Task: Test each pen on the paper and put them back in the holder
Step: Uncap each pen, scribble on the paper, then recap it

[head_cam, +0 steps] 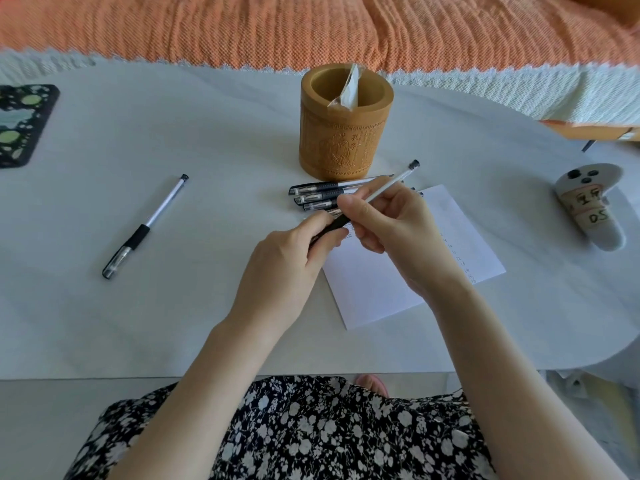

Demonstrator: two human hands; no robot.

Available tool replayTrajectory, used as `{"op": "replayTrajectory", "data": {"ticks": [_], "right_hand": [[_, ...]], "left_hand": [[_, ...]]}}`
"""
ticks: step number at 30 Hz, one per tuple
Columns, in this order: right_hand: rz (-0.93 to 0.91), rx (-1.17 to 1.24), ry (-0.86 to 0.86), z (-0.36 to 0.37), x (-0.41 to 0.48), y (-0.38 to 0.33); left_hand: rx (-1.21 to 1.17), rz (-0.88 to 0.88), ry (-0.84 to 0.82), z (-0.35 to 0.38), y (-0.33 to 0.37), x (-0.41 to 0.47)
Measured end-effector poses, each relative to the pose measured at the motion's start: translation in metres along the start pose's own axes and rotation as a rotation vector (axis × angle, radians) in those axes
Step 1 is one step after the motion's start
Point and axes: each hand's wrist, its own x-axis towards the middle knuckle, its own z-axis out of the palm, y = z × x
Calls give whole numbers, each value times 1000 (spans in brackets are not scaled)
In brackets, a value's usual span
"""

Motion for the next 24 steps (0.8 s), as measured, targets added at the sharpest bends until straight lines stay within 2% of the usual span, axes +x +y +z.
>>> {"op": "replayTrajectory", "data": {"ticks": [5, 11, 14, 16, 18, 21, 24], "right_hand": [[19, 28, 13, -3, 2, 3], [96, 333, 271, -26, 10, 1], [156, 335, 208, -32, 12, 0], [143, 267, 188, -31, 12, 3], [109, 96, 237, -27, 12, 7], [28, -175, 351, -22, 13, 15], [-26, -305, 416, -16, 16, 21]], "left_hand": [[-39, -27, -14, 2, -1, -2], [-9, -66, -3, -3, -9, -5], [3, -87, -111, -4, -5, -7], [3, -102, -199, -4, 0, -8], [28, -111, -283, -4, 3, -9], [85, -118, -338, -4, 3, -9], [141, -120, -364, -3, 3, -9]]}}
